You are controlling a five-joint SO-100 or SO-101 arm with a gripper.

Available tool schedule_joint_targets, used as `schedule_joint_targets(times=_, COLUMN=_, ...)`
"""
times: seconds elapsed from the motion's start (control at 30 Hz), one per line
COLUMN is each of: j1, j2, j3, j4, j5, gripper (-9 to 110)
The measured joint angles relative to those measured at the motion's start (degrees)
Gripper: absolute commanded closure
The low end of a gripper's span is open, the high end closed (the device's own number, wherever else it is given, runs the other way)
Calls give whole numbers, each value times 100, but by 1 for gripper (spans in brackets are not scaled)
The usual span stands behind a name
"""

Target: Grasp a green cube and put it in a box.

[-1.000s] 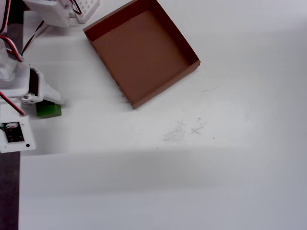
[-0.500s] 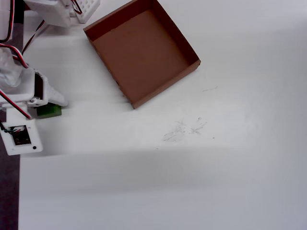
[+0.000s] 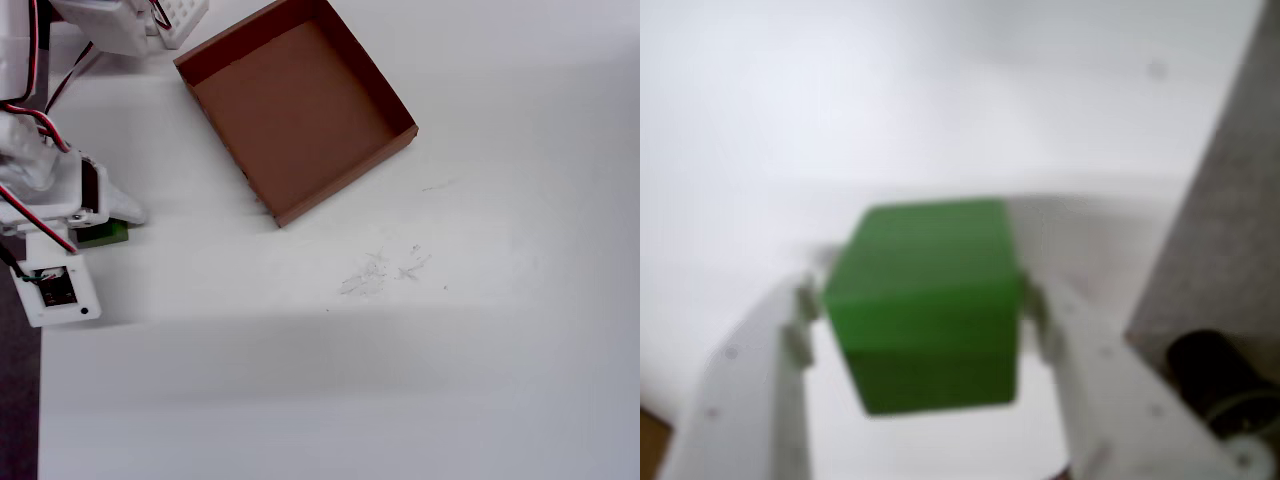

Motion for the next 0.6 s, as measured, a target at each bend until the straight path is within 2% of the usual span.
schedule_joint_targets(times=0.6, j1=-70, j2=0, j3=0, j4=-9, j5=0, gripper=83)
